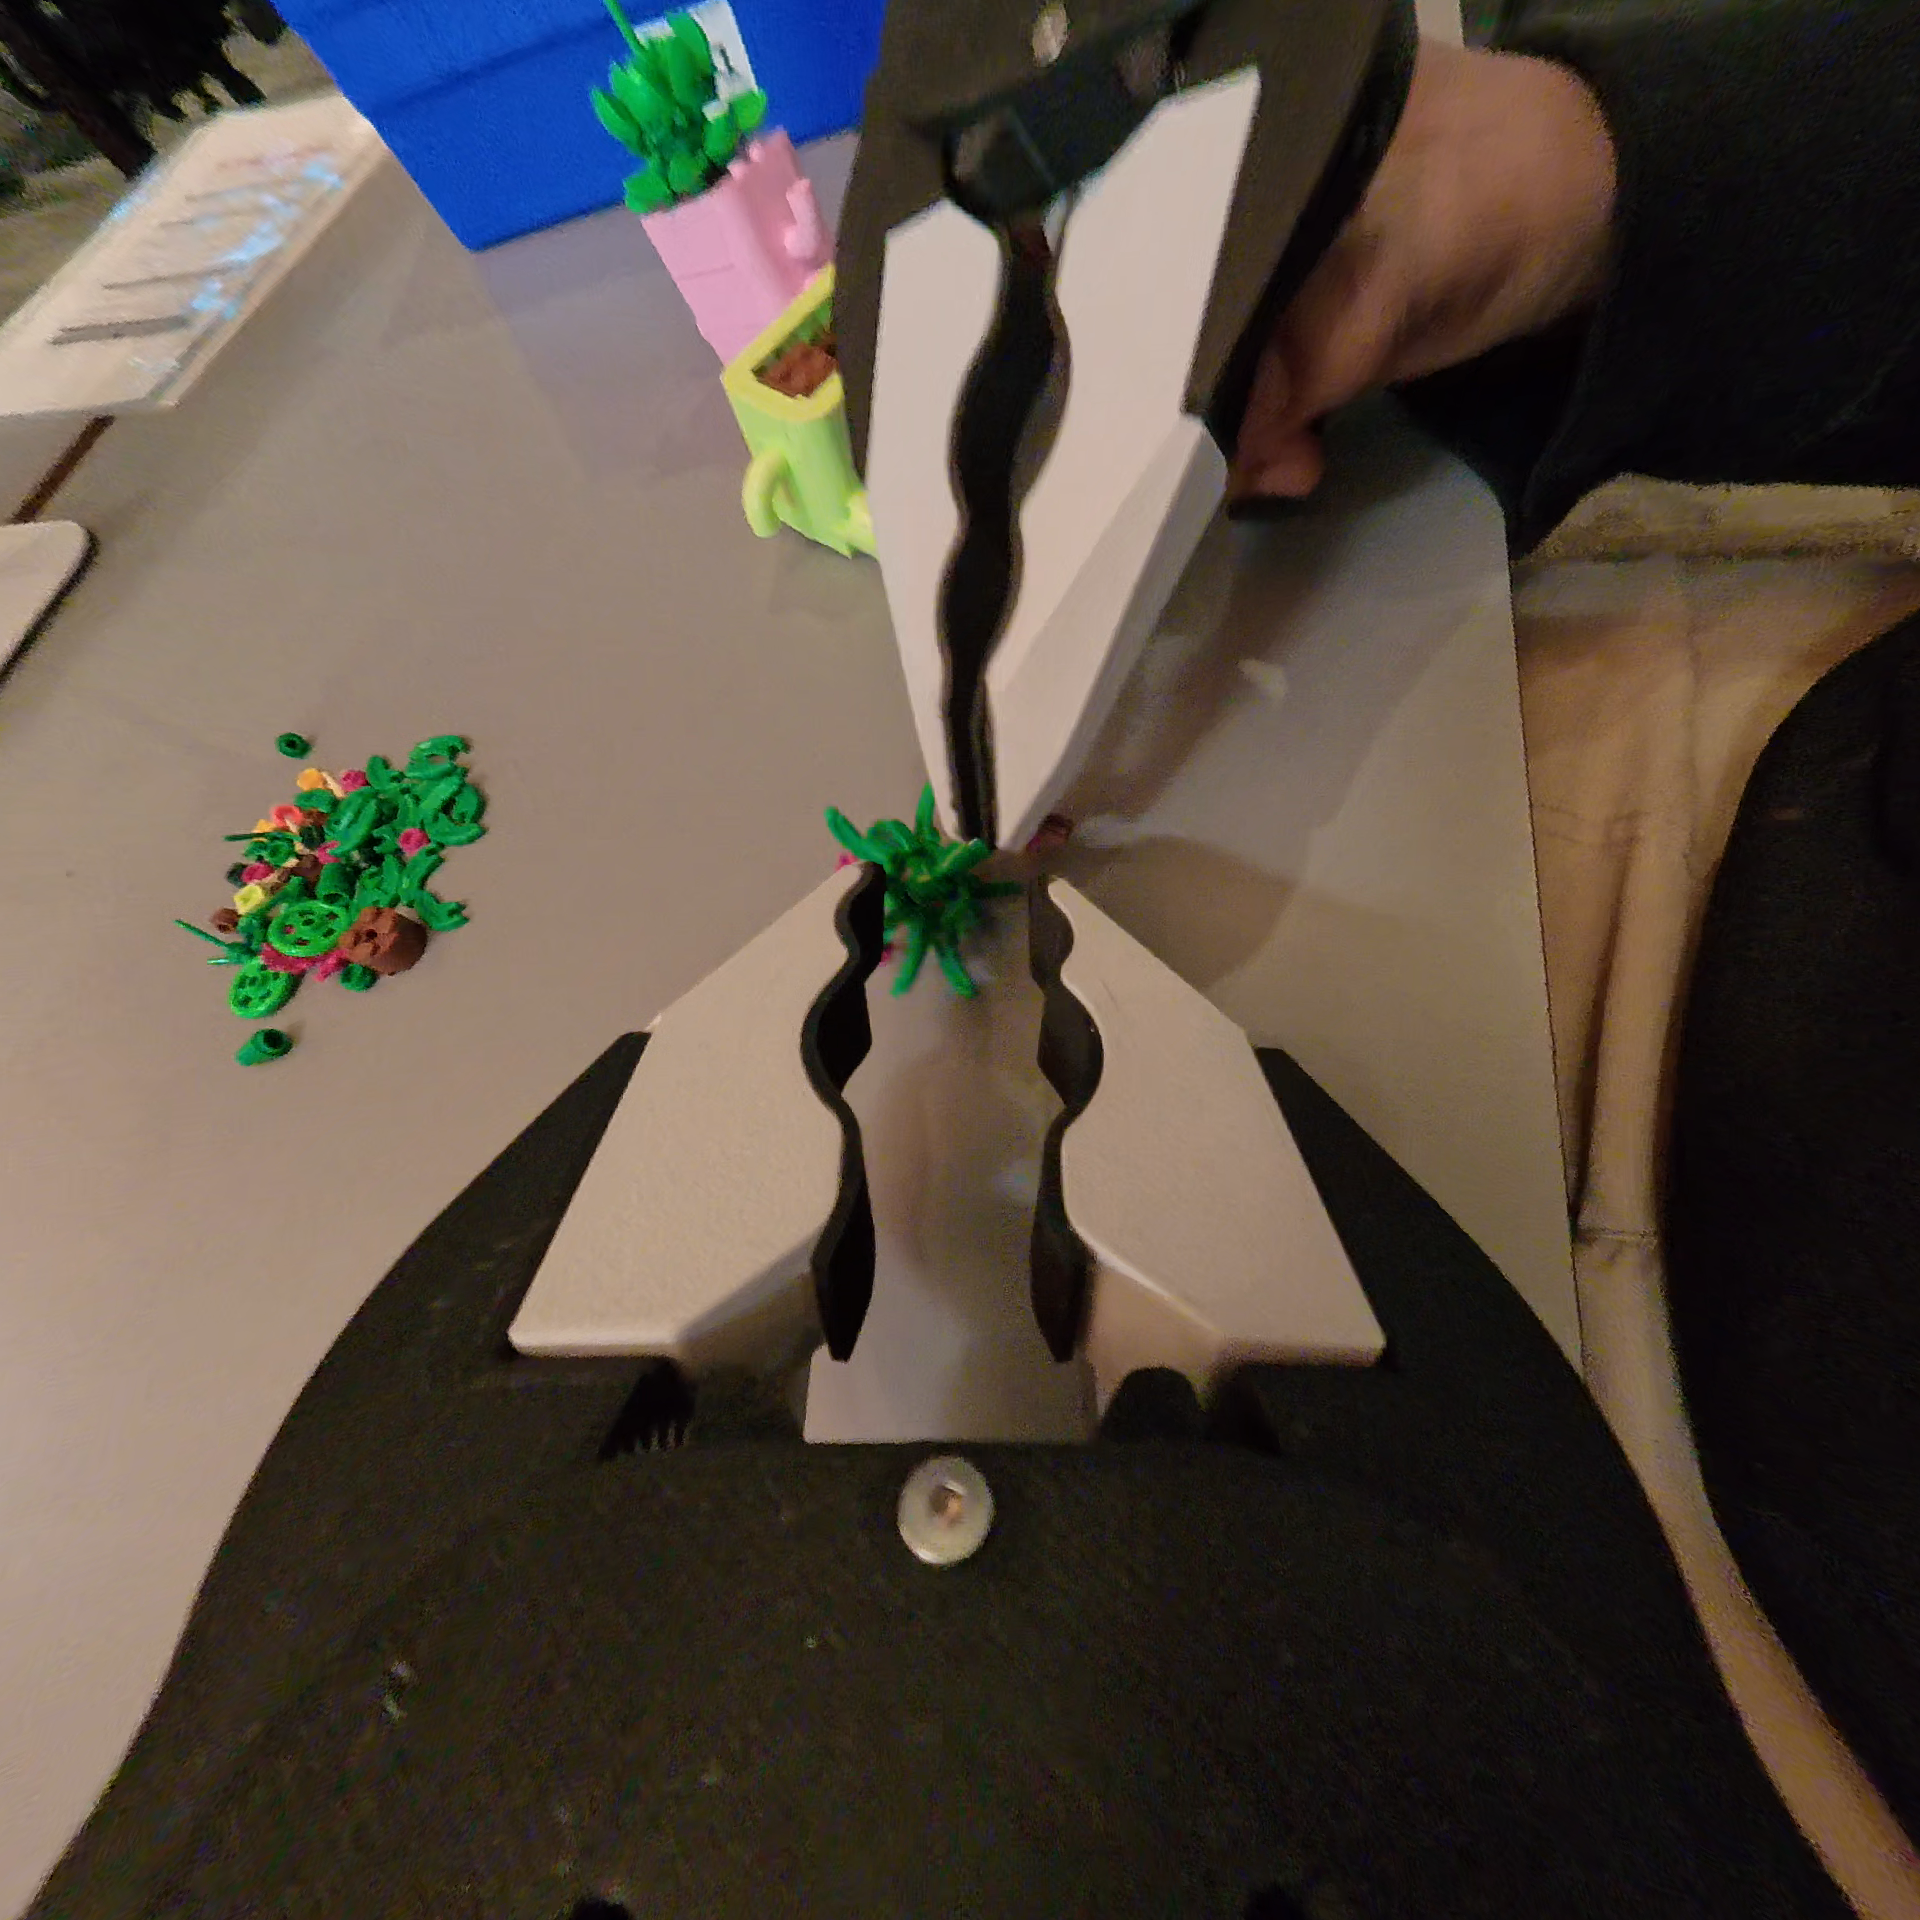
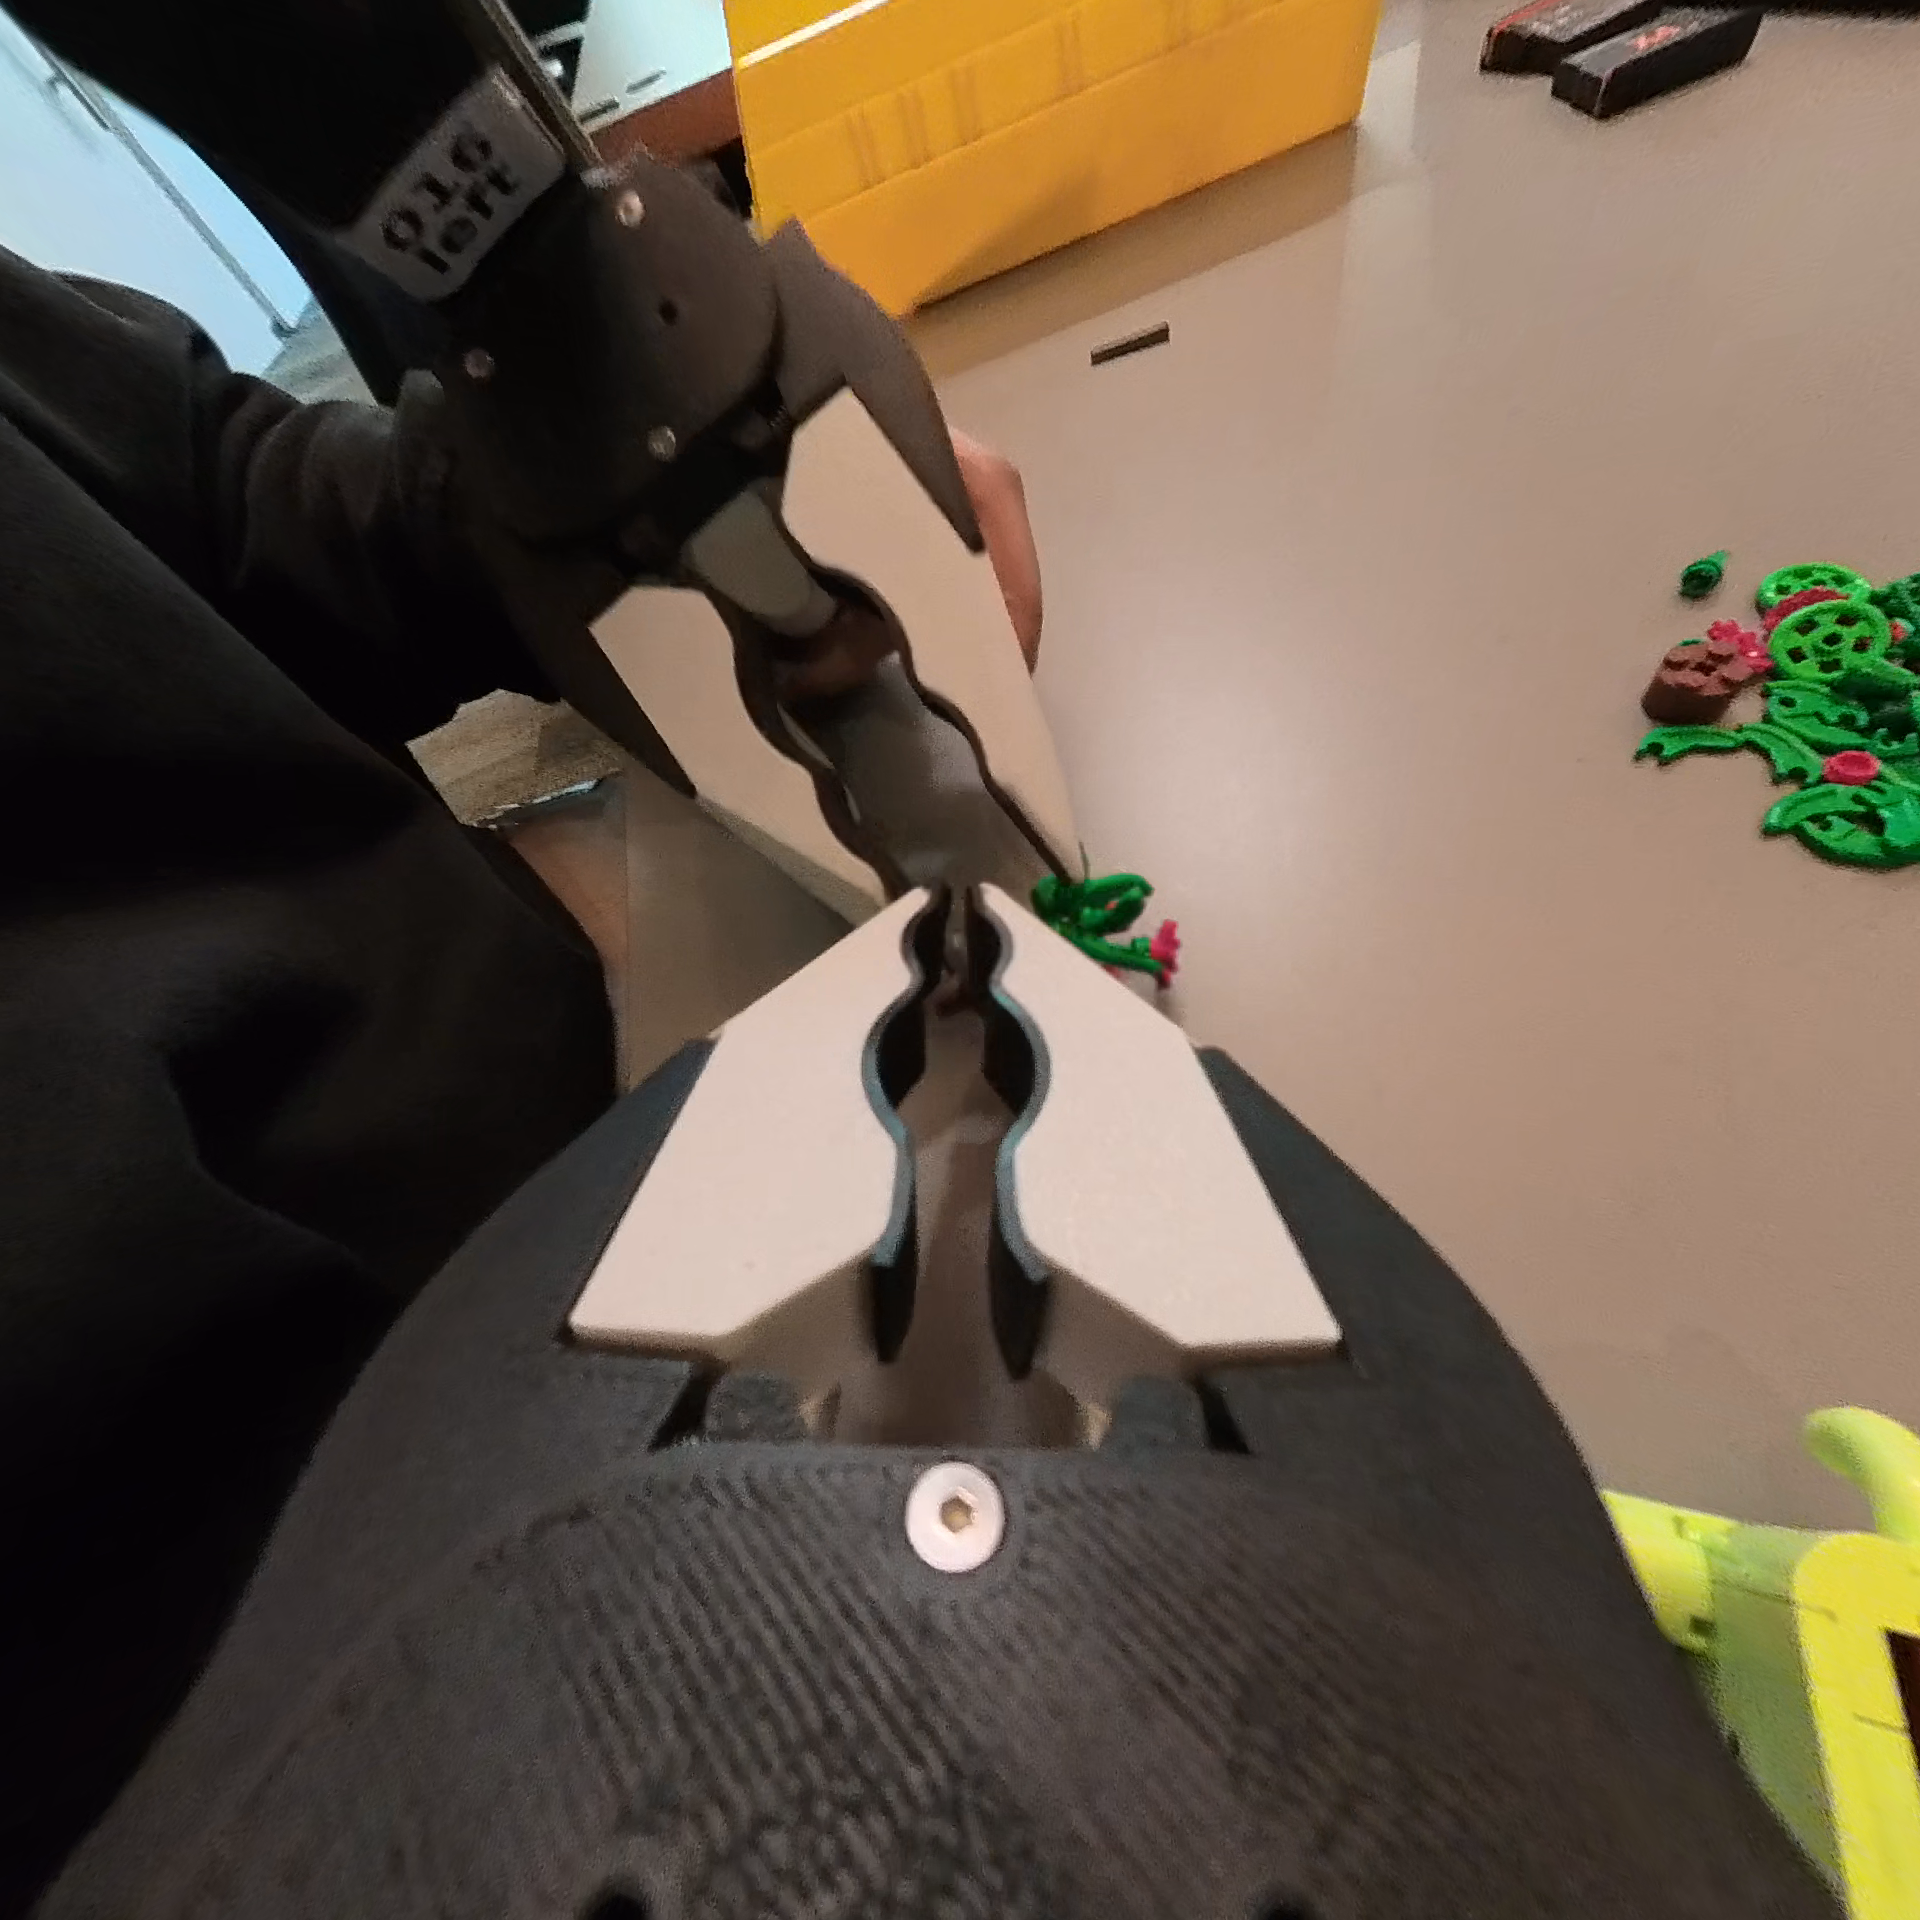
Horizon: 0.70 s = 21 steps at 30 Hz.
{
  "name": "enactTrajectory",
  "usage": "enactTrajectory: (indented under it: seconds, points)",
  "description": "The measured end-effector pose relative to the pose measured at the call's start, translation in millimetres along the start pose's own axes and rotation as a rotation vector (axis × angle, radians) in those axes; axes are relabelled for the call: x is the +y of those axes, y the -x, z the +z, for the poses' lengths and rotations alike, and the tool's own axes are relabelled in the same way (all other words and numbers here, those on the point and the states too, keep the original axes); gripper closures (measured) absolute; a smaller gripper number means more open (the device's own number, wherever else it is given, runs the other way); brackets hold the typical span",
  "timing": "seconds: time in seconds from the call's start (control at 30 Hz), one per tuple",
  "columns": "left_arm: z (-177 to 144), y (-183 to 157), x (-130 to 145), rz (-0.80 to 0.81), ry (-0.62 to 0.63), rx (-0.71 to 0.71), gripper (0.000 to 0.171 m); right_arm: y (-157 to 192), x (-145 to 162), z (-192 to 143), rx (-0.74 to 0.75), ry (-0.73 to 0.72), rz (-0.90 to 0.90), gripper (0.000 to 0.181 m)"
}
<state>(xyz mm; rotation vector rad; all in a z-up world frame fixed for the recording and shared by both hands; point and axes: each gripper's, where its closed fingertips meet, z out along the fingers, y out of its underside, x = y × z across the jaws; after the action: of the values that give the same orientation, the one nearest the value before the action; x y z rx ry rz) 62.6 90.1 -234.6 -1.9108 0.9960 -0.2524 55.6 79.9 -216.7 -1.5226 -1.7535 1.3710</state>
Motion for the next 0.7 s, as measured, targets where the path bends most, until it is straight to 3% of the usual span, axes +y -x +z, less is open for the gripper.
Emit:
enactTrajectory:
  seconds: [0.2,0.37,0.7]
  points:
    - [7.9,-6.9,9.7,0.084,0.080,-0.016,0.153,-2.6,-10.2,-9.2,-0.019,-0.082,0.044,0.173]
    - [6.6,-2.8,7.5,0.082,0.062,-0.037,0.154,-10.7,-14.2,-17.0,0.105,-0.129,-0.002,0.162]
    - [10.0,-1.8,8.1,0.203,0.067,-0.100,0.157,-4.2,17.8,-11.0,0.446,0.094,-0.494,0.170]
